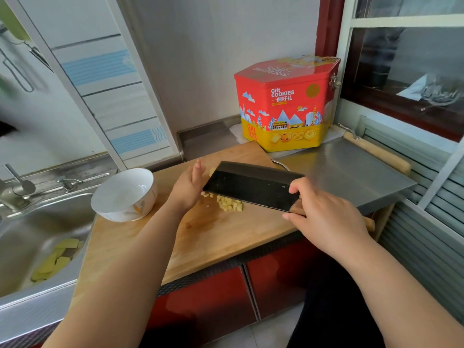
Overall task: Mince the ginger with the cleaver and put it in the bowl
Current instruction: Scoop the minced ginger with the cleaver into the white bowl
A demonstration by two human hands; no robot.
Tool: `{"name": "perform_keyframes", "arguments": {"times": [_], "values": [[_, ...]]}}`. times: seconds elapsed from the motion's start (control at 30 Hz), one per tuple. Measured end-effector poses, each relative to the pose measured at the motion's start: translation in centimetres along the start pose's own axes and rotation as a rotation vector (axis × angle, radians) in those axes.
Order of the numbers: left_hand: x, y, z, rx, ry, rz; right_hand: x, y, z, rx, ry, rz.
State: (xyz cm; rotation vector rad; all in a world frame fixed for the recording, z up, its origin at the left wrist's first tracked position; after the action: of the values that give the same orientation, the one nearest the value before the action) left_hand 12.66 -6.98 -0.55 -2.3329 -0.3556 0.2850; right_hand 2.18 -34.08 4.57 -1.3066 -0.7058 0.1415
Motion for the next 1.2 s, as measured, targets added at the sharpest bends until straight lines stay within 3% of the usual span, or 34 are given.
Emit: {"name": "perform_keyframes", "arguments": {"times": [0.17, 0.33, 0.43, 0.57, 0.67, 0.87, 1.2], "values": [[-0.1, -2.0, -0.6, -0.220, -0.004, -0.102, 1.4, 0.0, -0.5, 0.130, 0.053, -0.063], [1.0, -0.6, 0.8, -0.299, -0.035, 0.037, 4.0, 1.0, -1.8, 0.231, 0.151, -0.075], [1.4, 0.3, 0.3, -0.278, -0.009, 0.118, 5.1, 3.1, -3.0, 0.510, 0.286, -0.030], [2.2, 0.5, -0.3, -0.272, -0.014, 0.099, 5.4, 6.0, -4.6, 0.887, 0.536, -0.042], [2.6, 1.5, -0.3, -0.116, -0.028, 0.091, 4.1, 7.0, -6.0, 1.031, 0.694, -0.023], [2.9, 3.7, -2.0, 0.110, 0.060, 0.111, 1.5, 7.8, -7.8, 1.099, 0.875, 0.021], [0.6, 5.0, -2.2, -0.284, -0.033, 0.231, 3.3, 11.2, -2.6, 1.119, 0.799, 0.187]]}}
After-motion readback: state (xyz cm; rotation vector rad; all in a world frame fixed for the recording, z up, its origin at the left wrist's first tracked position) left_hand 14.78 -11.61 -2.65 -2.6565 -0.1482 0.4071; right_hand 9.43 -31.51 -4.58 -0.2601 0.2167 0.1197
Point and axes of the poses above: each hand's wrist, its own x-axis towards the middle knuckle, its own y-axis out of the palm, z = x × y, the point moved 10 cm from there along x, towards the middle knuckle, and after that the axes turned 15 degrees about -y, right-handed, at the moved point
